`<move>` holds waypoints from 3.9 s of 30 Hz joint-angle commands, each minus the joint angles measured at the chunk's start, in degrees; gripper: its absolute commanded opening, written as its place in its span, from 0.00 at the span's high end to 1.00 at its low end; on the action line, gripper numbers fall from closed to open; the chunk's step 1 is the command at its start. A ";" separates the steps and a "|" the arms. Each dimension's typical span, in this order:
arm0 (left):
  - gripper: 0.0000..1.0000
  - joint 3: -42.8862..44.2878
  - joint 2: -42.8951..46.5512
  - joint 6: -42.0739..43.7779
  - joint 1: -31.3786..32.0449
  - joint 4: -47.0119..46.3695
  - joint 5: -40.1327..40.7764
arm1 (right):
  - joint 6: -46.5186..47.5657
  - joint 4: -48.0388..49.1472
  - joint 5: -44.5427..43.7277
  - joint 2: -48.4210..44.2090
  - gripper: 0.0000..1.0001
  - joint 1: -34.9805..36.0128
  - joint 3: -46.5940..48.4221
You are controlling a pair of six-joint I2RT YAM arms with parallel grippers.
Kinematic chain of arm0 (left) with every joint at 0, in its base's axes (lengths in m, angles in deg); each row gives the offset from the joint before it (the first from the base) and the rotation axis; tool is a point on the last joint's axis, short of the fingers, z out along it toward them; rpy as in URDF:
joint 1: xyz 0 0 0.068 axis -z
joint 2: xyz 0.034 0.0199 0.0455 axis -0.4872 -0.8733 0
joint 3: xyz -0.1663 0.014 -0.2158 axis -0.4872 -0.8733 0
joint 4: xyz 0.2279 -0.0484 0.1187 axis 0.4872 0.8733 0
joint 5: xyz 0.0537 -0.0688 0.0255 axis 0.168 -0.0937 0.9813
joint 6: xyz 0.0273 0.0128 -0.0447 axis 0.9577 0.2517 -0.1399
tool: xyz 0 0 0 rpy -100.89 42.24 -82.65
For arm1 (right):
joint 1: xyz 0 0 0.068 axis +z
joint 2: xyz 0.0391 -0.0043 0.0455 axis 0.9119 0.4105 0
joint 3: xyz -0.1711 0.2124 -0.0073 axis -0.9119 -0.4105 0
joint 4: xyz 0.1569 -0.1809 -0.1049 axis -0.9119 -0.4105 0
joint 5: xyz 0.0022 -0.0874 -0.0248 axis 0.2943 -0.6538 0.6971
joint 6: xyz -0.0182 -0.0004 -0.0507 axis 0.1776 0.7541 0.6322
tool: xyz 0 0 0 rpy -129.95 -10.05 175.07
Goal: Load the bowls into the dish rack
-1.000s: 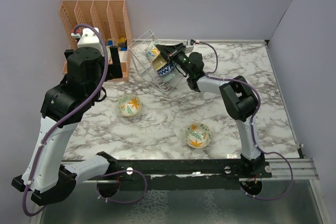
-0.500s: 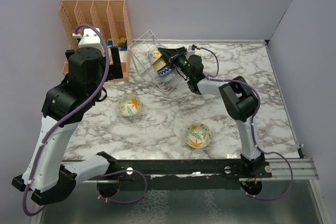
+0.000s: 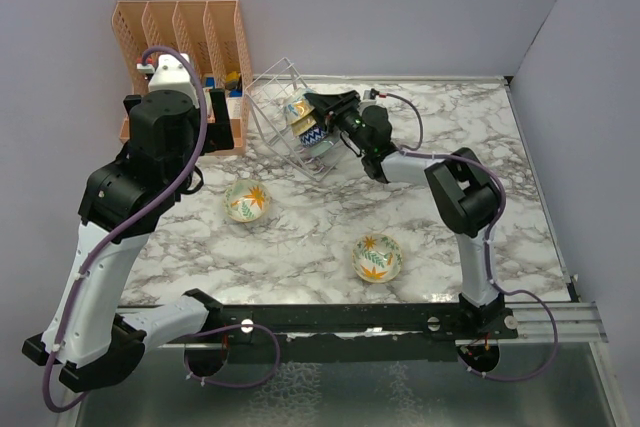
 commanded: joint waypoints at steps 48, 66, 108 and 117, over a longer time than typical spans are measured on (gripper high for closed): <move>0.01 -0.46 1.37 -1.50 0.13 -1.21 0.33 | 8.71 -32.25 1.16 -10.56 0.54 -1.42 4.95; 0.01 -2.24 1.92 -1.20 0.13 -2.77 0.19 | 22.97 -53.89 -1.95 -20.01 0.54 -2.13 6.88; 0.01 -5.92 1.12 -3.11 0.13 -3.34 -2.75 | 56.40 -108.56 -16.82 -30.16 0.43 31.59 -10.53; 0.01 -5.66 1.48 -2.79 0.13 -2.82 -1.50 | 58.34 -103.35 -19.37 -25.54 0.47 35.29 -11.51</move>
